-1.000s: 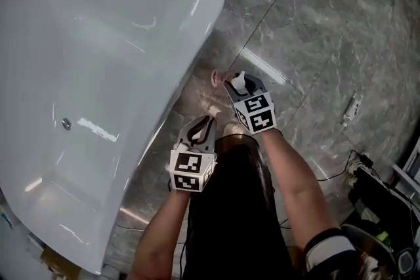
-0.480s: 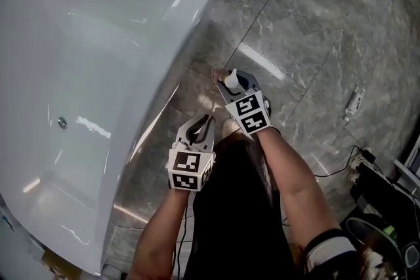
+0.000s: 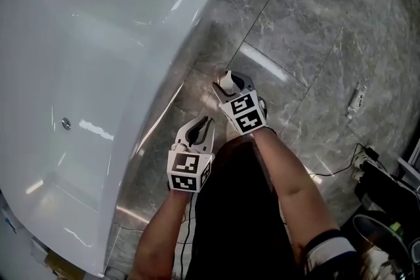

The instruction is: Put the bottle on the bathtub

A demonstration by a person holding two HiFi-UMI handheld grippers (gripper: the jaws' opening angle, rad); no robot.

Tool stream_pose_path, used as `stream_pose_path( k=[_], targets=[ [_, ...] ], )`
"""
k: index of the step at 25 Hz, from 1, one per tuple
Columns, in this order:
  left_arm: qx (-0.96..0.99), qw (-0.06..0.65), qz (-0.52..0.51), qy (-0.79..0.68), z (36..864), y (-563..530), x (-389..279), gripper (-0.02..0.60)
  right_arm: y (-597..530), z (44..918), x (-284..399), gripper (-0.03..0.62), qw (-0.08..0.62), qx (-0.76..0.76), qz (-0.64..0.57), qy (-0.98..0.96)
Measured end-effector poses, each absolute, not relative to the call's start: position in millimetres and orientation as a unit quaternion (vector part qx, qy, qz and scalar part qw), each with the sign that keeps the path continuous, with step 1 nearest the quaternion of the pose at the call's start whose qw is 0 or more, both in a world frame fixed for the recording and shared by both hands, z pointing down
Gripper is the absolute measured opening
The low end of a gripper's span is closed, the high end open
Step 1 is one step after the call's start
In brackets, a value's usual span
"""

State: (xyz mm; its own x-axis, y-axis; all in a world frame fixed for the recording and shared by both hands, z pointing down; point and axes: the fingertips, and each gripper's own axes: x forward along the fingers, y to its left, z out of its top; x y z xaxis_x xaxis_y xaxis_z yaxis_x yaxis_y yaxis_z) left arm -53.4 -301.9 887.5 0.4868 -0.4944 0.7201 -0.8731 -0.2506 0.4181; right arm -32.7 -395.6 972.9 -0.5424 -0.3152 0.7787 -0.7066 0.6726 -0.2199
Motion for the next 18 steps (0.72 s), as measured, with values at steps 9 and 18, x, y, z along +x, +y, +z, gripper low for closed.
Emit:
stream_pose_path(
  k=[9,18],
  targets=[
    [0.759,0.415,0.211,-0.455,871.1,-295.4,-54.6,0.057,-390.9,973.1,-18.8,0.296,0.376,0.332,0.292,-0.814],
    [0.765,0.408,0.214,-0.45,827.5,-295.5,-59.9,0.057,-371.6,934.1,4.6,0.294,0.383,0.373,0.326,-0.78]
  ],
)
